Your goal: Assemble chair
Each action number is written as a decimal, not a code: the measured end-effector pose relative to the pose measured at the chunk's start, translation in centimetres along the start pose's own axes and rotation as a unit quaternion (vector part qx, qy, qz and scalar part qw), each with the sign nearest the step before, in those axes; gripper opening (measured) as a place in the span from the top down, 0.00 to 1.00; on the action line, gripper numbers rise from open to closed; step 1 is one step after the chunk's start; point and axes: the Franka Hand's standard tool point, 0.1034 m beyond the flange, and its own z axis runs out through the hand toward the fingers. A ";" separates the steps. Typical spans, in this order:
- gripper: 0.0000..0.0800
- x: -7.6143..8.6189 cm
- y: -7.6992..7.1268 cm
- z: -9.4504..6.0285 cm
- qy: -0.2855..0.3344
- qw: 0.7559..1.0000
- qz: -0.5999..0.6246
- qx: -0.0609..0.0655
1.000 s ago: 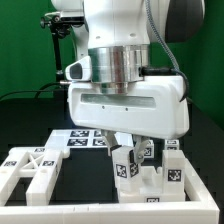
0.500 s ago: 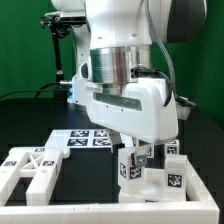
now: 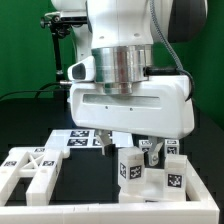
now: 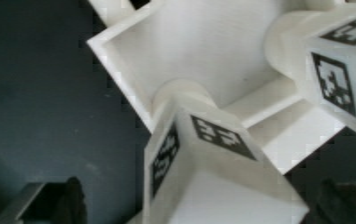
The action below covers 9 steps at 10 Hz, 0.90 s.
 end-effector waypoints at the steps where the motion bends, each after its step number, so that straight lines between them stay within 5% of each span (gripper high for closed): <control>1: 0.19 0.0 0.0 0.0 0.000 1.000 -0.025 0.000; 4: 0.19 0.3 0.3 -0.1 -0.002 0.984 -0.176 -0.003; 9: 0.19 -0.1 -0.6 0.0 0.003 0.923 -0.384 -0.014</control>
Offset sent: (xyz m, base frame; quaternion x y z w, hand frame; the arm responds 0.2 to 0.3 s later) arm 0.0043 0.0027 0.0034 0.0359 -0.0236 -0.2177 0.9751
